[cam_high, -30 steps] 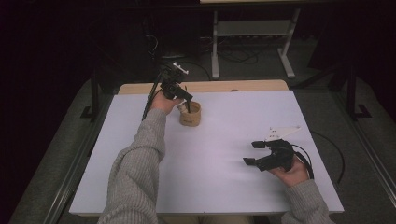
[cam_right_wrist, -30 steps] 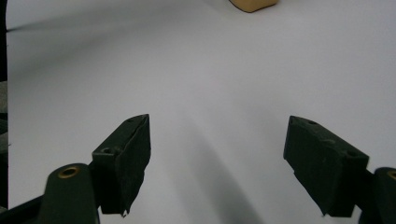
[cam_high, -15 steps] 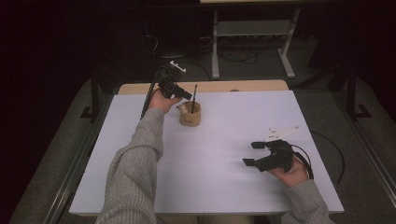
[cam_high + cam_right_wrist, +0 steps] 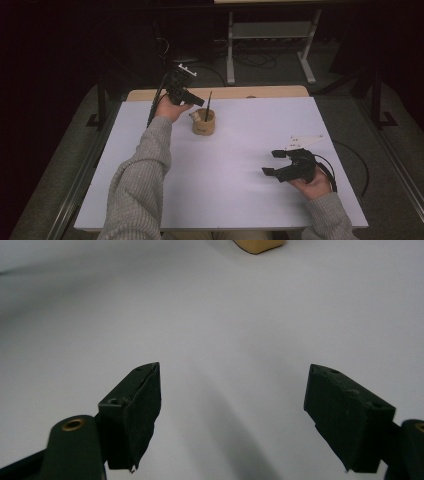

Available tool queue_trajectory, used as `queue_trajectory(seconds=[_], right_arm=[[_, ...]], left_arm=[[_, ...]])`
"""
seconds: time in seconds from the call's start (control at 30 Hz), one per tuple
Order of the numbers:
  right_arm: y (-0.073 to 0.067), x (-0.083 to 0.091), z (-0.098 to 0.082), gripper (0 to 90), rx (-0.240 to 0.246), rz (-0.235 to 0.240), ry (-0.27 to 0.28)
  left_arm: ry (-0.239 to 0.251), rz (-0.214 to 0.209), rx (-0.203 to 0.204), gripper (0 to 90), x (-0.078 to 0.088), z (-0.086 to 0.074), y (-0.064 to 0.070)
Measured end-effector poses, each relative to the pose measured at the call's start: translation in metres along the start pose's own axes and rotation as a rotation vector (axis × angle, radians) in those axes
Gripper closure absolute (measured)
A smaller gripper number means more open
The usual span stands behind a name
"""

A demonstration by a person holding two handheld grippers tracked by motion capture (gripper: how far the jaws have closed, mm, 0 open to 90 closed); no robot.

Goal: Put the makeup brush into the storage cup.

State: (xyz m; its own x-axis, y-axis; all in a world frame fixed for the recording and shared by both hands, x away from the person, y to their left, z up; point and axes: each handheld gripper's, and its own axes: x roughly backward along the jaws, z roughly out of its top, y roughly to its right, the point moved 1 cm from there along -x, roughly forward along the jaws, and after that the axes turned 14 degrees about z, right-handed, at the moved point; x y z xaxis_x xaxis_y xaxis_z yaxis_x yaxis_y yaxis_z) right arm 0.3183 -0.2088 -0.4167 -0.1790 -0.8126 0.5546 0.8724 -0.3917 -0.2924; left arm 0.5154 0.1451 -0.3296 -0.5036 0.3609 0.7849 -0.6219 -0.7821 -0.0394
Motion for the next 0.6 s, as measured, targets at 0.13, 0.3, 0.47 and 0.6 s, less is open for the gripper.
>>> queue_trajectory(seconds=[0.13,0.3,0.47,0.6], right_arm=[[0.001,0.002,-0.001,21.4,-0.005,-0.012,0.006],[0.000,0.002,-0.001,21.5,-0.007,-0.019,0.005],[0.000,0.002,-0.001,21.3,-0.012,-0.022,-0.001],[0.001,0.004,-0.001,21.0,-0.017,-0.029,0.011]], left_arm=[[0.018,-0.009,0.003,67.7,0.005,-0.004,0.002],[0.042,-0.015,0.006,64.9,0.009,-0.010,0.004],[0.049,-0.008,0.013,62.5,0.013,-0.015,0.000],[0.064,-0.016,0.019,60.6,0.016,-0.018,0.002]])
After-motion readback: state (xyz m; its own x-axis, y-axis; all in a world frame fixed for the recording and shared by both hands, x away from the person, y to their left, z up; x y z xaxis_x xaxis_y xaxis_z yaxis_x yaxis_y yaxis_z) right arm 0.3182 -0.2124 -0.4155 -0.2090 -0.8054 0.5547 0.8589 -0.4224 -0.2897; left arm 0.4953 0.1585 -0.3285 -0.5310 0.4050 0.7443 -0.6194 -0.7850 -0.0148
